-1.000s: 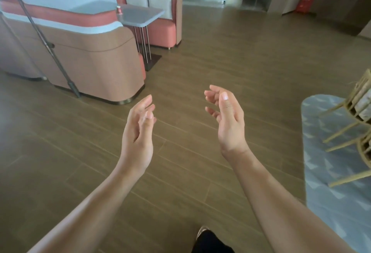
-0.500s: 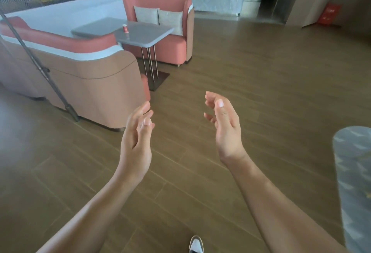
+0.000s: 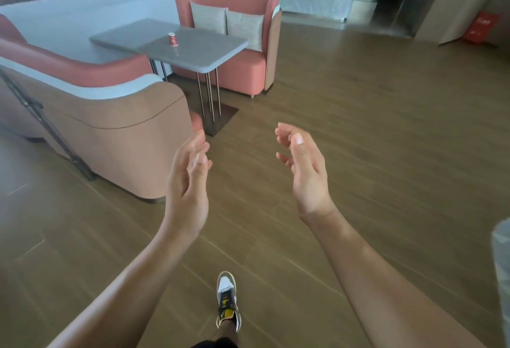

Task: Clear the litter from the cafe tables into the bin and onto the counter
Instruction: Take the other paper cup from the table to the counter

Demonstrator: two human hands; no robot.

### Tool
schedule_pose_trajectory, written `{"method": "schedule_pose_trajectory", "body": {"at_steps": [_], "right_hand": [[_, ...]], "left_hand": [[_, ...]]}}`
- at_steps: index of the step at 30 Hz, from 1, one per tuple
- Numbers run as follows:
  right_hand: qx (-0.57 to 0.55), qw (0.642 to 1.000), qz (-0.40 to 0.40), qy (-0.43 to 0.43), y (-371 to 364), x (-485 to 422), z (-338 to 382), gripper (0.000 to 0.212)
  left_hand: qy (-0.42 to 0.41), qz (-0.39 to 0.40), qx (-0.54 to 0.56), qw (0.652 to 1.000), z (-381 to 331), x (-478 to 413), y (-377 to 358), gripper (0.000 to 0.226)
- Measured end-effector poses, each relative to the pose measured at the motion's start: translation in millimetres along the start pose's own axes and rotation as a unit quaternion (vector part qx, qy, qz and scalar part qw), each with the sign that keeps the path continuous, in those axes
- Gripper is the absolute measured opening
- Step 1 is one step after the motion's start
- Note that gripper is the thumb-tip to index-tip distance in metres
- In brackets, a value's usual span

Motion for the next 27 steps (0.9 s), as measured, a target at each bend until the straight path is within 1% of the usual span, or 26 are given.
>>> {"method": "schedule_pose_trajectory", "body": {"at_steps": [2,6,8,11,12,16,20,25,27], "right_hand": [[0.000,1.000,0.003,0.006,-20.6,-47.6,-19.6,0.053],[0.001,1.000,0.003,0.004,-63.8,-144.9,-51.2,0.052],[-0.001,1.000,0.001,0.016,-82.4,-193.6,-61.5,0.051],[-0.012,1.000,0.003,0.006,-111.4,-256.8,-80.1,0.048],[-0.017,1.000,0.005,0.004,-119.9,-274.0,-86.3,0.046],[-0.023,1.000,0.005,0.004,-145.5,-348.6,-117.5,0.046],[-0.024,1.000,0.019,-0.007,-164.1,-429.3,-157.6,0.049],[-0.036,0.999,0.038,-0.009,-182.4,-547.4,-215.7,0.056],[-0.034,0.998,0.051,-0.015,-192.0,-602.4,-236.2,0.055]], "left_hand": [[-0.007,-0.009,0.011,1.000,21.0,-51.6,-5.3,0.055],[0.003,-0.006,0.015,1.000,61.4,-157.1,-17.0,0.049],[-0.016,-0.015,0.005,1.000,74.0,-207.3,-20.8,0.049],[-0.016,-0.020,-0.005,1.000,93.3,-271.8,-26.9,0.062],[-0.012,-0.019,-0.005,1.000,99.7,-290.6,-28.6,0.061],[-0.026,-0.021,-0.039,0.999,129.1,-368.1,-35.9,0.044],[-0.024,-0.033,-0.052,0.998,164.2,-441.5,-58.4,0.041],[-0.019,-0.056,-0.048,0.997,215.6,-537.9,-107.6,0.048],[-0.006,-0.070,-0.042,0.997,234.6,-581.8,-130.0,0.044]]}}
Point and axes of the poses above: each hand's wrist, its own x-axis away from the middle knuckle, its own y-axis out of the back of the hand, z = x × y, the point moved 9 cm from there along -x, towards the middle knuckle, and after that the axes turned 7 degrees about -z, right-handed, at the moved point
